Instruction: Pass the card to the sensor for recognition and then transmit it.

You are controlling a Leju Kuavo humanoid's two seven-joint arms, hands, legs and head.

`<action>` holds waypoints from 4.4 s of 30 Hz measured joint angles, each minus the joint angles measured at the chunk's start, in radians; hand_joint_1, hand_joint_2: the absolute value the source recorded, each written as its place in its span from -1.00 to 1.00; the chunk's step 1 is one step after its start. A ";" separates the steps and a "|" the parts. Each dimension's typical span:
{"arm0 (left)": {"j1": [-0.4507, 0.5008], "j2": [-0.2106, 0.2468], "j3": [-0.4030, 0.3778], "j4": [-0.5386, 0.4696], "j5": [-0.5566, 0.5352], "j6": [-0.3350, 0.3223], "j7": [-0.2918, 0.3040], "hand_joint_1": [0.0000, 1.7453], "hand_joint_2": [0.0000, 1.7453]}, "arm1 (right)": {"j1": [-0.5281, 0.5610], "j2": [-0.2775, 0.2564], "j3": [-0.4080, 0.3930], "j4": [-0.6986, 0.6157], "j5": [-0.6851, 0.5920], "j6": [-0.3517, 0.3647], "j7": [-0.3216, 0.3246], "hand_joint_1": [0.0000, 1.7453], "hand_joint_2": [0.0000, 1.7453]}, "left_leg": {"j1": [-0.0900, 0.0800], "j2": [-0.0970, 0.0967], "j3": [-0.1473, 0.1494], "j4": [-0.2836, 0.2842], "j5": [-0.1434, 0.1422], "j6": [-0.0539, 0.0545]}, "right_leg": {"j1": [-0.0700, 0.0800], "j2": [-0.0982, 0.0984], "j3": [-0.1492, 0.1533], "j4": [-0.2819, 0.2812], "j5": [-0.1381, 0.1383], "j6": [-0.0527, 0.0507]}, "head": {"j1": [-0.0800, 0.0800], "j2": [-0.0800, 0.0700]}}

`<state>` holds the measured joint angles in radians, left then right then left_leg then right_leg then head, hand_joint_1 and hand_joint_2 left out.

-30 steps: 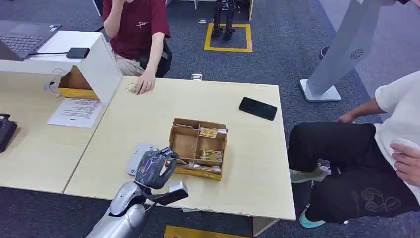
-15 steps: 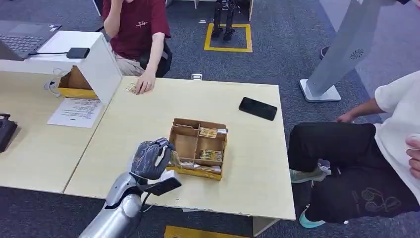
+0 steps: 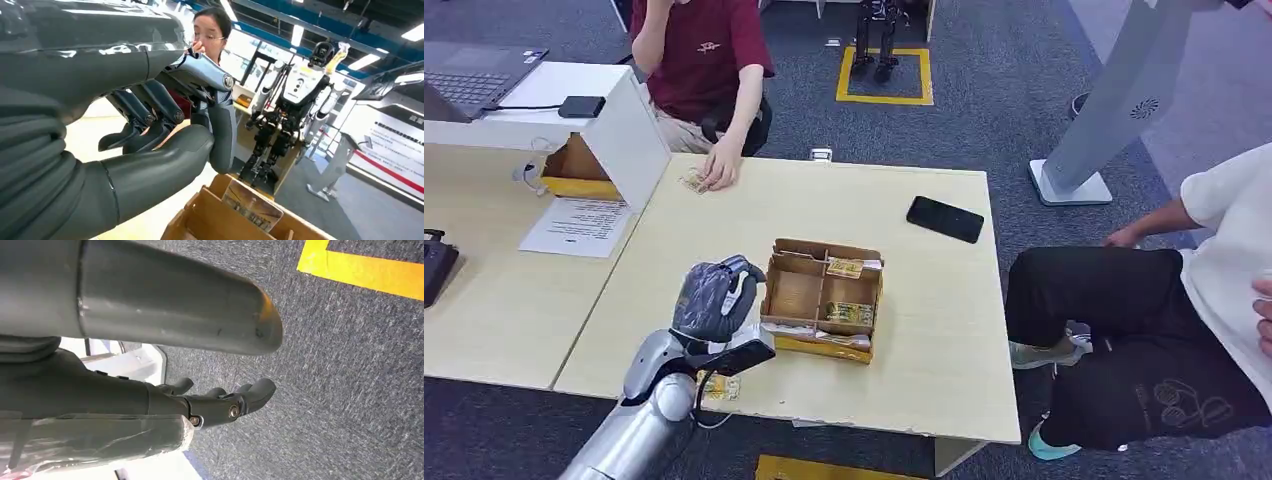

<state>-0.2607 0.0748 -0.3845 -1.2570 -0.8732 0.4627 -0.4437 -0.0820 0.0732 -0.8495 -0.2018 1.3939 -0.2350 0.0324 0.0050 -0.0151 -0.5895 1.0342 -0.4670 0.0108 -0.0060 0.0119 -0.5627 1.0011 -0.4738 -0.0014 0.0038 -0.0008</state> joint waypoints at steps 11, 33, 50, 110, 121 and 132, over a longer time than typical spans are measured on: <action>-0.003 0.000 0.017 -0.030 0.012 -0.009 0.000 1.00 1.00 | 0.000 0.000 -0.003 0.000 0.000 0.000 -0.005 -1.00 -1.00 | 0.000 0.000 0.000 0.000 0.000 0.000 | 0.000 0.000 0.000 0.000 0.000 0.000 | 0.000 0.000; 0.074 -0.019 -0.171 -0.078 -0.108 -0.050 -0.020 -1.00 1.00 | -0.001 0.005 -0.029 0.000 -0.005 0.000 0.002 -1.00 -1.00 | 0.000 0.000 0.000 0.000 0.000 0.000 | 0.000 0.000 0.000 0.000 0.000 0.000 | 0.000 0.000; 0.062 -0.037 -0.272 -0.015 -0.269 0.042 0.081 -1.00 1.00 | -0.003 0.009 -0.033 0.000 0.009 0.000 0.006 -1.00 -1.00 | 0.000 0.000 0.000 0.000 0.000 0.000 | 0.000 0.000 -0.001 0.000 0.000 0.000 | 0.000 0.000; -0.021 -0.090 -0.299 0.210 -0.271 0.097 0.120 -1.00 1.00 | -0.005 0.009 -0.060 0.000 0.011 -0.005 -0.024 -1.00 -1.00 | -0.001 0.000 -0.001 0.000 0.000 0.000 | 0.000 0.000 -0.001 0.000 0.000 0.000 | 0.000 0.000; -0.021 -0.091 -0.299 0.210 -0.251 0.101 0.111 -1.00 1.00 | -0.005 0.009 -0.068 -0.001 0.013 -0.005 -0.023 -1.00 -1.00 | -0.001 0.000 -0.001 0.000 0.000 0.000 | 0.000 0.000 -0.001 0.000 0.000 0.000 | 0.000 0.000; -0.020 -0.091 -0.284 0.209 -0.213 0.085 0.090 -1.00 1.00 | -0.005 0.009 -0.074 -0.001 0.027 -0.005 -0.023 -1.00 -1.00 | -0.001 0.000 -0.001 0.000 0.000 0.000 | 0.000 0.000 -0.001 0.000 0.000 0.000 | 0.000 0.000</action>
<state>-0.2812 -0.0160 -0.6687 -1.0479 -1.0861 0.5482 -0.3536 -0.0872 0.0824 -0.9232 -0.2026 1.4206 -0.2399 0.0092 0.0044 -0.0151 -0.5901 1.0341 -0.4671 0.0109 -0.0063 0.0118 -0.5634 1.0011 -0.4741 -0.0012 0.0038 -0.0008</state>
